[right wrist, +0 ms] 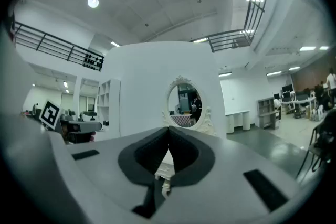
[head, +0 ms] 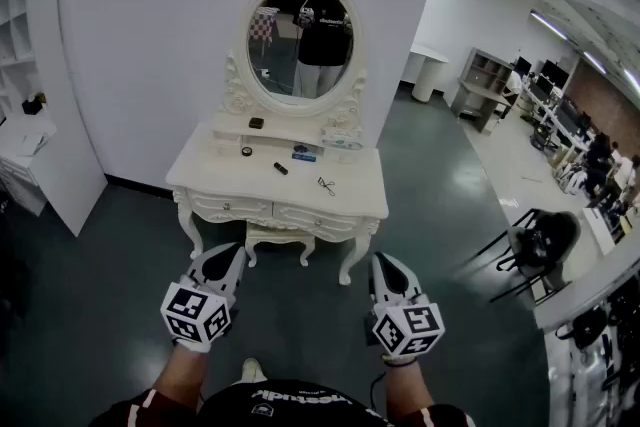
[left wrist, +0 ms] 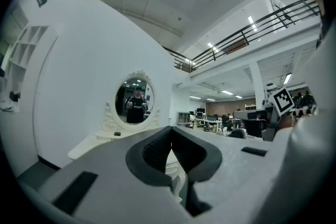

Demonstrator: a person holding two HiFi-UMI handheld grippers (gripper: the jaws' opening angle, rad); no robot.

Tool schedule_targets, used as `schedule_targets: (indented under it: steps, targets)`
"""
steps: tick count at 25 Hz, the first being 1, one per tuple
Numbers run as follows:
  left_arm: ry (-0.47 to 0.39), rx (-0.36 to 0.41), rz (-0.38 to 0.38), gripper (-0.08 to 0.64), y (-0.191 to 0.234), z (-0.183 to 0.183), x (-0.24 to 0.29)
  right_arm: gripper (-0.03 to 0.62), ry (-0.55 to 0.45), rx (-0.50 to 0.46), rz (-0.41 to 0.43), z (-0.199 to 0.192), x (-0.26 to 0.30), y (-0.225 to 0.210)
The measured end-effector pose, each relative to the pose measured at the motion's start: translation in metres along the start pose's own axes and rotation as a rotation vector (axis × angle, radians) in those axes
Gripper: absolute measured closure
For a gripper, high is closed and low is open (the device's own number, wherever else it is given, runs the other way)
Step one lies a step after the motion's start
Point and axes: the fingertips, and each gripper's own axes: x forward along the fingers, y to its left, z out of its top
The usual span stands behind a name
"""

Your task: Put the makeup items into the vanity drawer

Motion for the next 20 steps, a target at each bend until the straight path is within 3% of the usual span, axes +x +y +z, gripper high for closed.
schedule_targets:
  steps: [20]
  targets:
    - [-0.008, -0.002, 0.043, 0.554, 0.053, 0.008, -0.002, 0.600, 0.011, -0.002, 0.050, -0.004, 0.051, 0.026]
